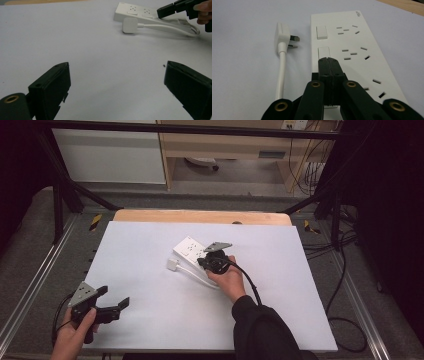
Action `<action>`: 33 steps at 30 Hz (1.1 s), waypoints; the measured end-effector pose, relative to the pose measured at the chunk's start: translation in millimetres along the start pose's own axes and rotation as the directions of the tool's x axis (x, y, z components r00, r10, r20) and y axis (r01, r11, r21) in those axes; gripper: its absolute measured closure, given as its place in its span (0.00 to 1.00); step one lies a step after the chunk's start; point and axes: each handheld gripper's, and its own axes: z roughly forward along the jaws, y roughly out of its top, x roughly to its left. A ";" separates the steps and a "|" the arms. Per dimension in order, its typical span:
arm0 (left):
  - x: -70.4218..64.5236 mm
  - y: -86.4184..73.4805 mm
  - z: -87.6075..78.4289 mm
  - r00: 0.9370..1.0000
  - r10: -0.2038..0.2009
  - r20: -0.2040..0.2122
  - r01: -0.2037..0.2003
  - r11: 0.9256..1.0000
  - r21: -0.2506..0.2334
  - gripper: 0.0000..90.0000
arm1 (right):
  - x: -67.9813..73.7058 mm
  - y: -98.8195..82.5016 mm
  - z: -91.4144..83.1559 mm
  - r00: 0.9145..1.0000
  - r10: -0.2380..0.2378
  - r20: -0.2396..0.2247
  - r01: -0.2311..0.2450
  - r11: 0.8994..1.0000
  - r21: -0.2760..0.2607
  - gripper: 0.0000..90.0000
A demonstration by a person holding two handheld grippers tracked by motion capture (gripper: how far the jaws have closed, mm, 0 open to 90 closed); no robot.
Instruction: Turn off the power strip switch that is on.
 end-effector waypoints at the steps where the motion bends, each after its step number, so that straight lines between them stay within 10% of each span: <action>1: 0.0 0.0 0.0 1.000 0.000 0.000 0.000 1.000 0.000 0.08 | 0.1 0.0 0.0 1.000 0.001 0.000 -0.001 1.000 0.001 1.00; 33: 0.6 0.1 -0.6 1.000 0.001 0.001 -0.001 1.000 -0.001 0.08 | 3.3 3.6 -0.5 1.000 0.015 0.013 -0.015 1.000 -0.006 1.00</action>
